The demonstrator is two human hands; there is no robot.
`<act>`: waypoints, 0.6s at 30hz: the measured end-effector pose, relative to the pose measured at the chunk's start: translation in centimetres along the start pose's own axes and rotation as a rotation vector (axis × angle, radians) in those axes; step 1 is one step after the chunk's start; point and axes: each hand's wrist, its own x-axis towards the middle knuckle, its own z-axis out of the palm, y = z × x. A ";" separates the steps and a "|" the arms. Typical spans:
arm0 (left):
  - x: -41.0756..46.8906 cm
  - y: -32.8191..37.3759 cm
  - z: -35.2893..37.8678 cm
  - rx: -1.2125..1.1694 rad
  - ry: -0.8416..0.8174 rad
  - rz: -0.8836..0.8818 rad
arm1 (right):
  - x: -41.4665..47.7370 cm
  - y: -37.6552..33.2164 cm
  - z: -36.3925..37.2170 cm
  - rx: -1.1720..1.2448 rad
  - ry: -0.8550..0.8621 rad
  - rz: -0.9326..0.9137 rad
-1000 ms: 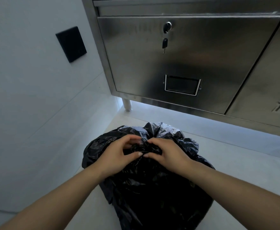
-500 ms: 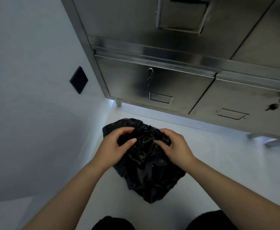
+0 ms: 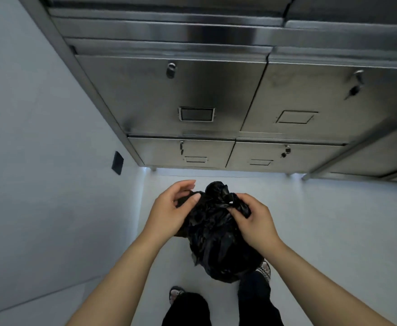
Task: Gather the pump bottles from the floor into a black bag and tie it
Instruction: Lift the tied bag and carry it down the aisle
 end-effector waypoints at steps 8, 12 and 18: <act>-2.4 9.4 6.2 0.089 -0.260 0.128 | -7.9 -3.9 -9.9 0.038 0.316 0.065; -3.1 12.8 12.4 0.107 -0.418 0.193 | -11.2 -3.7 -16.4 0.071 0.494 0.078; -3.7 17.8 23.4 0.096 -0.572 0.259 | -15.1 -2.0 -26.4 0.127 0.669 0.095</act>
